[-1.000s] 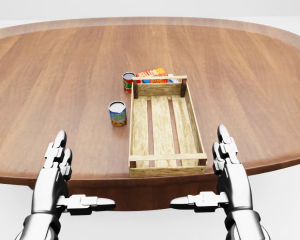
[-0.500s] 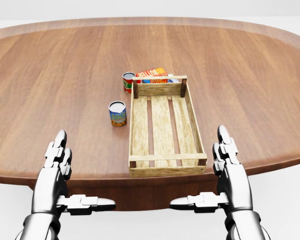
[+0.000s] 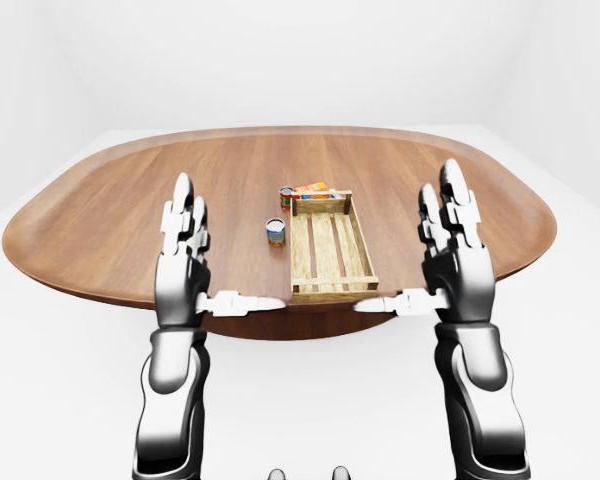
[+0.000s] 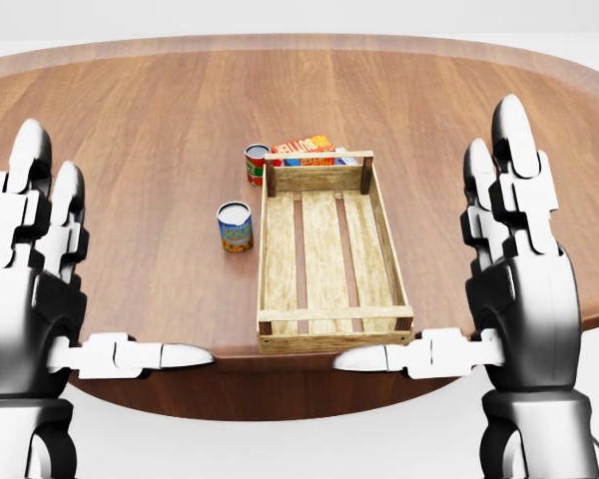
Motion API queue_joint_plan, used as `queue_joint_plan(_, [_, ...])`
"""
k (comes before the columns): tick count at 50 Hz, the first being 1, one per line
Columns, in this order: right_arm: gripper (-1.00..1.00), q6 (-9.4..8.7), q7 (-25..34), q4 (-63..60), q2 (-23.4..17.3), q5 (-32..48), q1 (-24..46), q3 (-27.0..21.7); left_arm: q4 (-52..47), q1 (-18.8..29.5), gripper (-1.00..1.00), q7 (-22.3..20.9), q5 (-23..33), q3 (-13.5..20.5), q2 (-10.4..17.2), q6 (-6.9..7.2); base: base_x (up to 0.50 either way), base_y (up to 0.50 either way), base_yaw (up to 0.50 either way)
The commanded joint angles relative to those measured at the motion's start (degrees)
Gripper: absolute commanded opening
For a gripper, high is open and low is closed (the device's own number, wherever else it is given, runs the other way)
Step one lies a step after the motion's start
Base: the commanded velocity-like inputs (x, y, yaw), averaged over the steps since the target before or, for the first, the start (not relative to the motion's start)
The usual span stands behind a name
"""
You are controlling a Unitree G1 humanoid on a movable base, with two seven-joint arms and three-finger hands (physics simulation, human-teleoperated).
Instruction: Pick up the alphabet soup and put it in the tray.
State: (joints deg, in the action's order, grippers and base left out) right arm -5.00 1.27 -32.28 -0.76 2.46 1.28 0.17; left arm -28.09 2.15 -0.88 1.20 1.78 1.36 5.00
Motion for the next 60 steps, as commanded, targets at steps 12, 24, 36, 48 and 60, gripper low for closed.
queue_joint_plan(12, [1.00, 0.00, 0.39, -7.78, 0.26, 1.36, 0.88, 0.83, -7.08, -0.13, 1.00, -0.81, -0.45, -0.05, -0.20, 0.00, 0.00, 0.00, 0.00])
queue_joint_plan(24, [1.00, 0.00, 0.70, -7.12, 0.31, 1.37, 0.78, 1.16, -6.29, -0.36, 1.00, -0.79, -0.28, -0.20, -0.28, 0.00, 0.25, 0.00, 0.00])
queue_joint_plan(36, [1.00, 0.00, 0.72, -6.95, 0.32, 1.29, 0.73, 1.16, -6.48, -0.41, 1.00, -0.76, -0.30, -0.37, -0.37, 0.00, 0.50, 0.00, 0.00])
queue_joint_plan(48, [1.00, 0.00, 0.67, -6.84, 0.38, 1.35, 0.53, 1.33, -6.04, -0.56, 1.00, -0.78, -0.28, -0.52, -0.39, 0.00, 0.50, 0.00, 0.00])
queue_joint_plan(60, [1.00, 0.00, 0.72, -6.52, 0.32, 1.31, 0.67, 1.21, -5.84, -0.53, 1.00, -0.77, -0.30, -0.53, -0.41, 0.00, 0.50, 0.00, 0.00])
